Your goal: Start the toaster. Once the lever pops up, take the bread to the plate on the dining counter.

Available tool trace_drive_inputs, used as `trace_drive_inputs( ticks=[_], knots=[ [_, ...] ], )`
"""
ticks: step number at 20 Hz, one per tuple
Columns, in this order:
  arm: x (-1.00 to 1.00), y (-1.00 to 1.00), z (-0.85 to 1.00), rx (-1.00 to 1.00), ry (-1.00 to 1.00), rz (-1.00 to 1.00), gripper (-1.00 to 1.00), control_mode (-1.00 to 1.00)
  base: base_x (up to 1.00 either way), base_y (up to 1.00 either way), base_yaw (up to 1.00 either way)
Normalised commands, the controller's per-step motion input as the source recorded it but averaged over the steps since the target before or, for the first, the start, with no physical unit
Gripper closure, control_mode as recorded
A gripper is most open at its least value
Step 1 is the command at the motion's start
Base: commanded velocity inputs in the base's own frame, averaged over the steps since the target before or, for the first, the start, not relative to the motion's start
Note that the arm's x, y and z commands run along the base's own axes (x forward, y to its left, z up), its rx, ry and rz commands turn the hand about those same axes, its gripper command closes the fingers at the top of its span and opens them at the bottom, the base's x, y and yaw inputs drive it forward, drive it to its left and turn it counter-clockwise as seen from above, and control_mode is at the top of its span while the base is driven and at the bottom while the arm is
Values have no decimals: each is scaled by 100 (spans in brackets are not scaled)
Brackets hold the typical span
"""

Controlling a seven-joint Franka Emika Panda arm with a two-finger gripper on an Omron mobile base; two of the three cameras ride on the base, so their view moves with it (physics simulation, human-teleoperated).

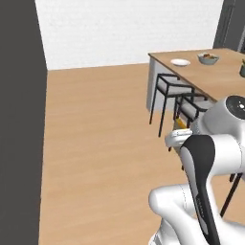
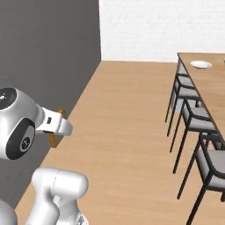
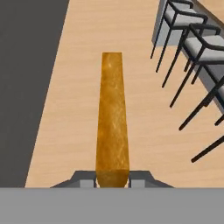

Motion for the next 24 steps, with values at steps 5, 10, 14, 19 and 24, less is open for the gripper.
trace_drive_inputs(
  ticks=[5, 10, 14, 19, 24],
  knots=[
    [0, 0, 0, 0, 0, 0, 100, 100, 100, 44, -26],
    [0, 0, 0, 0, 0, 0, 100, 100, 100, 36, -24],
    [0, 0, 0, 0, 0, 0, 100, 100, 100, 34, -25],
    [0, 0, 0, 0, 0, 0, 100, 100, 100, 41, -24],
    [0, 0, 0, 0, 0, 0, 100, 100, 100, 59, -24]
  ],
)
